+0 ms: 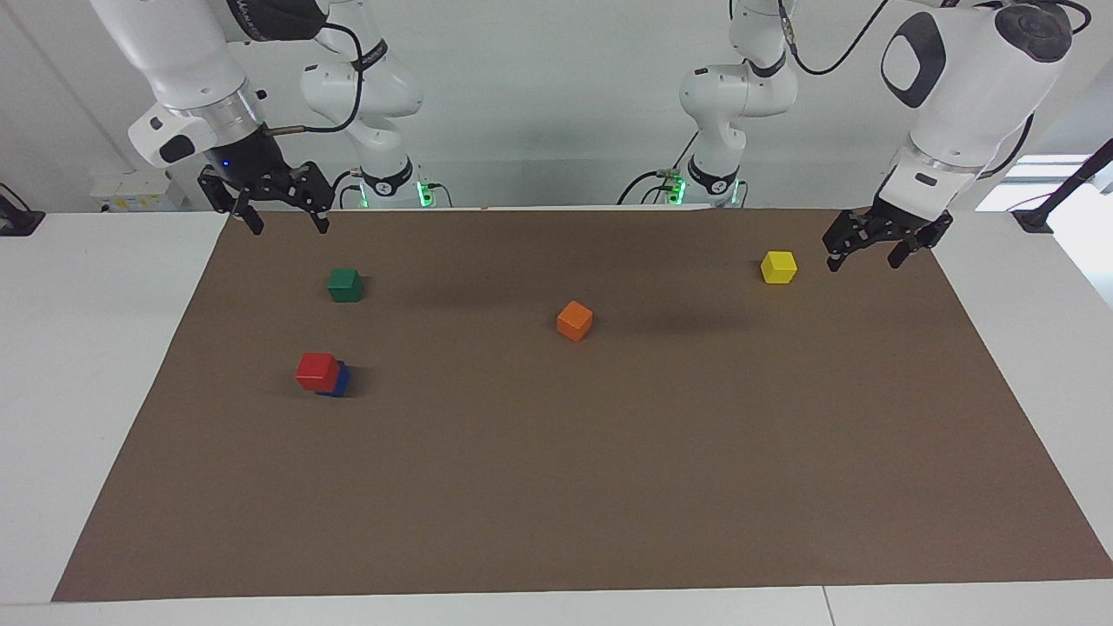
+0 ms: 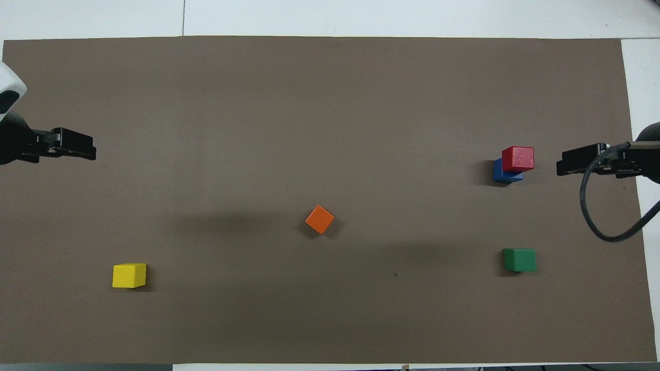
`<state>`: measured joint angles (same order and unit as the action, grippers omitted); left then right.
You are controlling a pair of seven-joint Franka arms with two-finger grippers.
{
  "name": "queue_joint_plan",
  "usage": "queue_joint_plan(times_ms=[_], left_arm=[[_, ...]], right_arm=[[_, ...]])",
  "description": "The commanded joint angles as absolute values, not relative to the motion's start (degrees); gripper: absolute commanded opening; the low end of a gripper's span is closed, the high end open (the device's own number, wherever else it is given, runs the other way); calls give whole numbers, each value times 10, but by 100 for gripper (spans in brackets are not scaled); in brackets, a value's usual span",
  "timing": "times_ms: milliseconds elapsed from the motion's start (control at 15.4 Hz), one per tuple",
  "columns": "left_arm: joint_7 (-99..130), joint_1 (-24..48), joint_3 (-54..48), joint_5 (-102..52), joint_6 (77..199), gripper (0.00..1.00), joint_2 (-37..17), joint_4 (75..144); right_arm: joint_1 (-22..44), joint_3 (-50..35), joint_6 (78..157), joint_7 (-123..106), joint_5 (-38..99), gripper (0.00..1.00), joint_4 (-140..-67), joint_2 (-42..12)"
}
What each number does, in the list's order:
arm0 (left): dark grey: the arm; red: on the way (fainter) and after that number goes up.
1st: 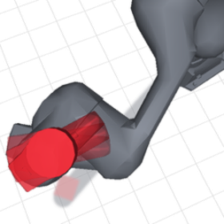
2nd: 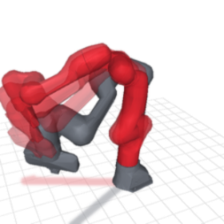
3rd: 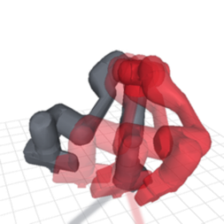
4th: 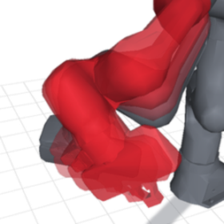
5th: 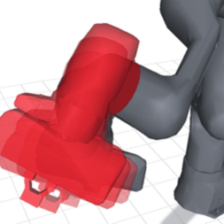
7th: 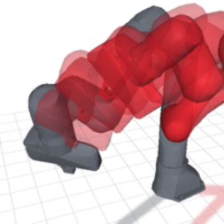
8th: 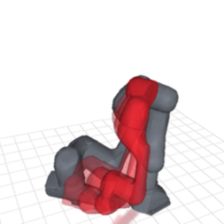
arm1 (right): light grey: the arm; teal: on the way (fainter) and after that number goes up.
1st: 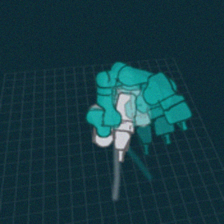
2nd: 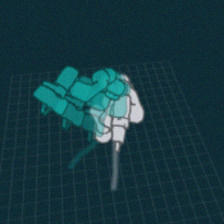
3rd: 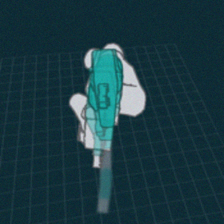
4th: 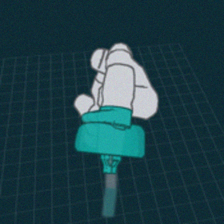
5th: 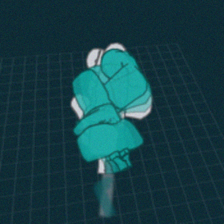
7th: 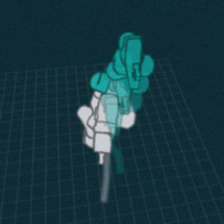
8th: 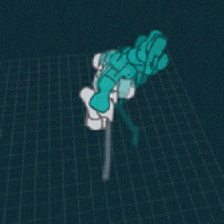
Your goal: Transfer red block to right arm and stack on blue block
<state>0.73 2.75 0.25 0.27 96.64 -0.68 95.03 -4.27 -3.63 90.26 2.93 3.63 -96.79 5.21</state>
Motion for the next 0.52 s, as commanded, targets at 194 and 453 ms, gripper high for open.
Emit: queue_joint_plan(times_ms=[194, 453], left_arm=[[1, 33, 11, -4, 965, 100, 1, 954], [1, 33, 11, -4, 965, 100, 0, 954]], right_arm=[[-59, -38, 889, 14, 18, 100, -957, 44], [-59, -38, 889, 16, 14, 100, -962, 43]])
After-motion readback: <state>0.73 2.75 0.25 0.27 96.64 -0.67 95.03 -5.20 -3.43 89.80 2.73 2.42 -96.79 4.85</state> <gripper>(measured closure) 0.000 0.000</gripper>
